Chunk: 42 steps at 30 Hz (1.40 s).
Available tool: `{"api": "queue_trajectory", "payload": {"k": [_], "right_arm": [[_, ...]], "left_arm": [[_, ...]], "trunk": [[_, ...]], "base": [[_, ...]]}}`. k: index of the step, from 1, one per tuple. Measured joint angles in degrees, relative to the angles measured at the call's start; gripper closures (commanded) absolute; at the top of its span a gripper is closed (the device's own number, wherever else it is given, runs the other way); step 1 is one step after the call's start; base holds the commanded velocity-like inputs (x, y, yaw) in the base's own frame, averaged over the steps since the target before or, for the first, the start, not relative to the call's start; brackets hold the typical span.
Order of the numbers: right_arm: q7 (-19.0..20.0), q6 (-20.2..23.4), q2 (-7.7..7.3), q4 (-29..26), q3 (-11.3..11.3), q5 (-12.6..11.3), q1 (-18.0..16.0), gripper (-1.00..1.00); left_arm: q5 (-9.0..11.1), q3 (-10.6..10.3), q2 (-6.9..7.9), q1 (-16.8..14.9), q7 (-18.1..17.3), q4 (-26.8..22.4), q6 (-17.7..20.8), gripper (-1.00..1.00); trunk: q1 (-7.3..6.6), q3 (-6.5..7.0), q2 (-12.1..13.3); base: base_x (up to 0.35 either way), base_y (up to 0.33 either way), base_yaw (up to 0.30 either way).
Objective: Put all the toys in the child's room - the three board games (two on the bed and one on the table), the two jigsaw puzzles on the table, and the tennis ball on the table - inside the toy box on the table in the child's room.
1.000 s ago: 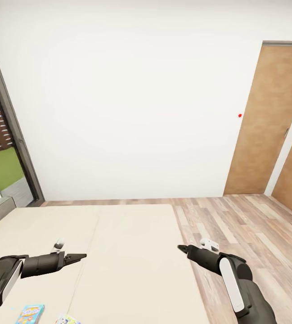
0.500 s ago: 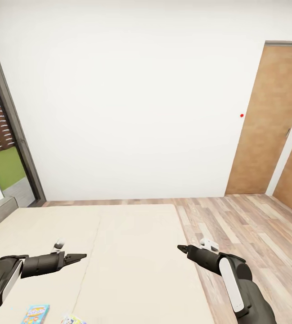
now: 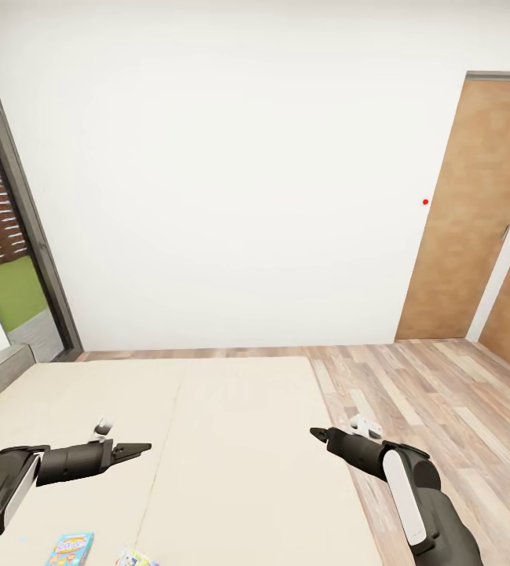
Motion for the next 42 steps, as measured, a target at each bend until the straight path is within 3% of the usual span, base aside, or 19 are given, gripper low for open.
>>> {"api": "queue_trajectory", "payload": {"k": [42], "right_arm": [[0.0,0.0,-0.02,0.1,0.0,-0.4,0.0,-1.00]], "left_arm": [[0.0,0.0,0.00,0.0,0.0,0.0,0.0,-1.00]], "trunk": [[0.00,0.00,0.0]], "base": [[0.000,0.064,0.028]]}}
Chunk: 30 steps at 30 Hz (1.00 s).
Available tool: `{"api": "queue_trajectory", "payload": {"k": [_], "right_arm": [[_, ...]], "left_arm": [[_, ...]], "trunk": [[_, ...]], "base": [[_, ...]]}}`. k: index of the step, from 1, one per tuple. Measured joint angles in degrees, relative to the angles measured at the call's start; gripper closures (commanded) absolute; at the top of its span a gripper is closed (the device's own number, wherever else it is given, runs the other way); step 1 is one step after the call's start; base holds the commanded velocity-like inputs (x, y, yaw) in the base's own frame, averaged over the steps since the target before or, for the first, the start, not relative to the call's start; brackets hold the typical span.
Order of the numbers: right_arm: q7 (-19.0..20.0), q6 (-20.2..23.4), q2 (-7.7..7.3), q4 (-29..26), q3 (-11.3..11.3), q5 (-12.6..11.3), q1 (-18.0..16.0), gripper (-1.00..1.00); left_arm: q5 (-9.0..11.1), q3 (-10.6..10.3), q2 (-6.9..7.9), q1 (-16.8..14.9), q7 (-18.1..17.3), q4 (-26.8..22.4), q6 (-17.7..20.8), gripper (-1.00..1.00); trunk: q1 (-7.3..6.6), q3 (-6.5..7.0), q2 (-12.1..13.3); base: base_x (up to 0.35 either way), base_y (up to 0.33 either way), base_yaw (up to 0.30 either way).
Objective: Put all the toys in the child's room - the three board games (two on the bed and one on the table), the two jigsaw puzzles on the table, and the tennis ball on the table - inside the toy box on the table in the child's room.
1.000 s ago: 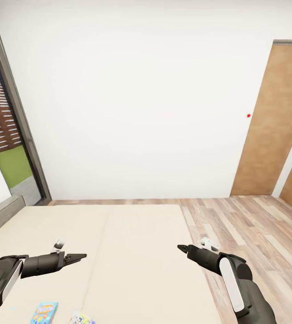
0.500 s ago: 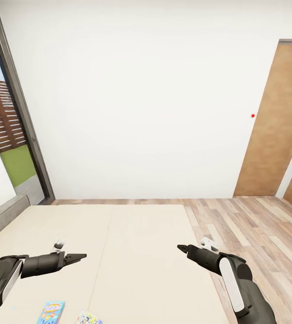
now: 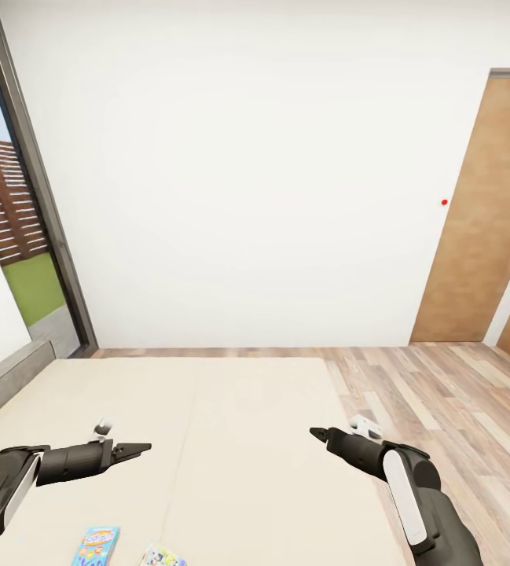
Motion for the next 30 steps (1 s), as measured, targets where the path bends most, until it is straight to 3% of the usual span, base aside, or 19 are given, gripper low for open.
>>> {"api": "queue_trajectory", "payload": {"k": [30], "right_arm": [[0.0,0.0,0.51,-0.1,0.4,0.7,0.0,-1.00]], "left_arm": [[0.0,0.0,0.00,0.0,0.0,0.0,0.0,-1.00]], "trunk": [[0.00,0.00,0.0]], "base": [[0.000,0.025,0.000]]}}
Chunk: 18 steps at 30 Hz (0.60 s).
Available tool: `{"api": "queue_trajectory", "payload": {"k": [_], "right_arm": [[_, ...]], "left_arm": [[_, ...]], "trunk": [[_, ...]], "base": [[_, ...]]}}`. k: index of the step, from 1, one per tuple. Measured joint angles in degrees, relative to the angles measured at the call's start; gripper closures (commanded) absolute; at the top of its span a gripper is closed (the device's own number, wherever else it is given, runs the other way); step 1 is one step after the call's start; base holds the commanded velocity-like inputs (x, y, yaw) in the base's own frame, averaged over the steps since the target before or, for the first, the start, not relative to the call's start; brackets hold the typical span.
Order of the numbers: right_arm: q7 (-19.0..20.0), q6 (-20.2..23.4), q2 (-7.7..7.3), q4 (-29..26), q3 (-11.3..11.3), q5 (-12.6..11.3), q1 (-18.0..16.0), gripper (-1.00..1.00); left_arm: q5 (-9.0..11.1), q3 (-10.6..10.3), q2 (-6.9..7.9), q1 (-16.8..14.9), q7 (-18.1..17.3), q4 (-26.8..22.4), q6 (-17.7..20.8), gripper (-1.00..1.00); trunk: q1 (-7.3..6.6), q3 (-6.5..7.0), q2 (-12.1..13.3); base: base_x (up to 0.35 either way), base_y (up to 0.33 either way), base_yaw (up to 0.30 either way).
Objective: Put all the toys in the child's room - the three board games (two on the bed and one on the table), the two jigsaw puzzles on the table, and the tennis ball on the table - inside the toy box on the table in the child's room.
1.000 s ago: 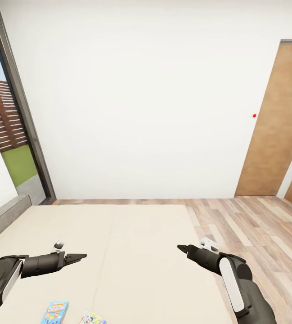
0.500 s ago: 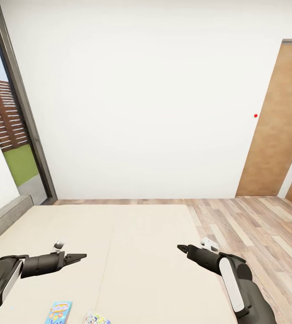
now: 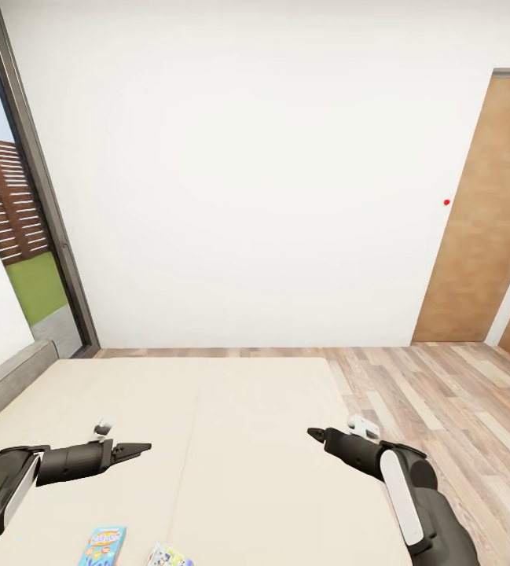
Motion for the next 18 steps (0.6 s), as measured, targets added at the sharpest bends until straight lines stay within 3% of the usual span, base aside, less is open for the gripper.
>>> {"api": "queue_trajectory", "payload": {"k": [18], "right_arm": [[0.0,0.0,-0.03,0.0,-0.3,0.0,0.0,-1.00]], "left_arm": [[0.0,0.0,0.00,0.0,0.0,0.0,0.0,-1.00]], "trunk": [[0.00,0.00,0.0]], "base": [[0.000,0.000,0.000]]}}
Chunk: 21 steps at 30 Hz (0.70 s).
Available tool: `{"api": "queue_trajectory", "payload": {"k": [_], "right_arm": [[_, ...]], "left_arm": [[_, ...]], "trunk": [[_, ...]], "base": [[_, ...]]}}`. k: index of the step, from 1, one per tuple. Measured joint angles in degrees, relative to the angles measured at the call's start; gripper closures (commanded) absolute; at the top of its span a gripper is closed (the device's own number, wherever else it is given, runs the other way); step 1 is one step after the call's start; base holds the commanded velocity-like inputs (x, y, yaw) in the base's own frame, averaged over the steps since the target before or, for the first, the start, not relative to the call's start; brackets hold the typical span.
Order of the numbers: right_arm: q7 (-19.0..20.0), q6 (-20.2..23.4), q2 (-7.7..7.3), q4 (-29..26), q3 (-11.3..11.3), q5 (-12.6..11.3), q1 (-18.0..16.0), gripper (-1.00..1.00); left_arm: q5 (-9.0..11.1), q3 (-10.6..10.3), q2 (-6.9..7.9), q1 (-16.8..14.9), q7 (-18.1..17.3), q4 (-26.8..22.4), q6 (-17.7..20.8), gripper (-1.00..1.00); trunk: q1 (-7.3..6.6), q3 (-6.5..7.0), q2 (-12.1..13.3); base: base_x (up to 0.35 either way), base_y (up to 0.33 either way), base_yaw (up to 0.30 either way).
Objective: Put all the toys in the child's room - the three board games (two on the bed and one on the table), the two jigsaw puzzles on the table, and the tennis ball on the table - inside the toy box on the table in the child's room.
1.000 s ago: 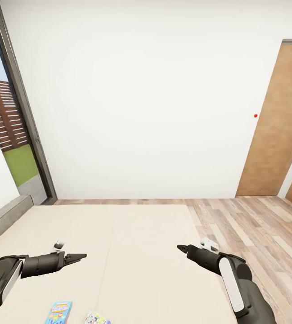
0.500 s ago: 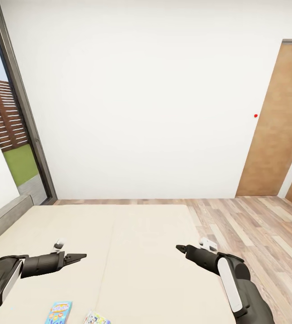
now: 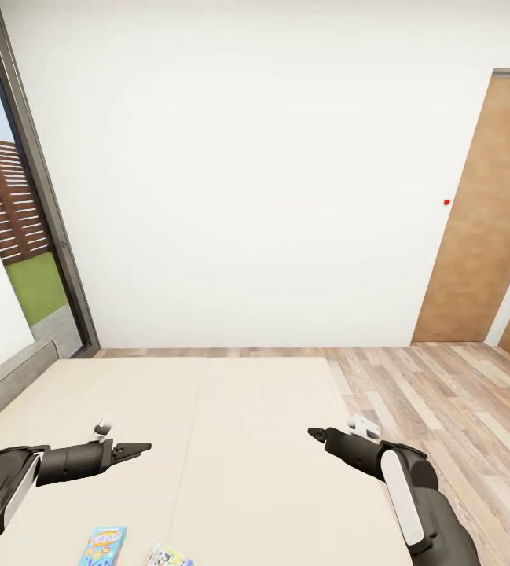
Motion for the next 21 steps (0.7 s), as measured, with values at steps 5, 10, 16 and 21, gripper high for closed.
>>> {"api": "queue_trajectory", "payload": {"k": [5,10,16,21], "right_arm": [[0.0,0.0,-0.02,0.0,0.0,0.0,0.0,-1.00],[0.0,0.0,0.02,0.0,0.2,0.1,0.0,-1.00],[-0.1,0.0,0.11,-0.1,0.3,0.1,0.0,-1.00],[0.0,0.0,0.20,-0.6,0.4,0.2,0.0,-1.00]], "left_arm": [[0.0,0.0,0.00,0.0,0.0,0.0,0.0,-1.00],[0.0,0.0,0.00,0.0,0.0,0.0,0.1,-1.00],[-0.1,0.0,-0.05,0.0,0.3,0.1,0.3,-1.00],[-0.2,-0.1,-0.18,0.0,0.9,0.3,0.3,-1.00]], "trunk": [[0.00,0.00,0.0],[0.00,0.00,0.0],[0.00,0.00,0.0],[0.00,0.00,0.0]], "base": [[0.000,0.000,0.000],[0.000,0.000,0.000],[0.000,0.000,0.000],[0.000,0.000,0.000]]}}
